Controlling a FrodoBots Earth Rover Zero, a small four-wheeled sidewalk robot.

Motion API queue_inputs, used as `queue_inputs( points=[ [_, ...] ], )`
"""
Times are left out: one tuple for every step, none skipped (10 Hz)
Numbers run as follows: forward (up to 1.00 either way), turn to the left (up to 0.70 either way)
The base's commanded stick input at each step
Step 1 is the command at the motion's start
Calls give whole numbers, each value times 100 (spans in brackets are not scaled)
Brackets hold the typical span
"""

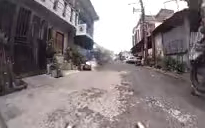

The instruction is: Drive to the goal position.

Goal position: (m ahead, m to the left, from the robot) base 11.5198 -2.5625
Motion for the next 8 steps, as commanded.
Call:
queue_inputs(
  points=[
    [70, 0],
    [70, 0],
    [70, 0],
    [70, 0],
    [70, 0],
    [70, 0],
    [70, 0],
    [70, 0]
  ],
)
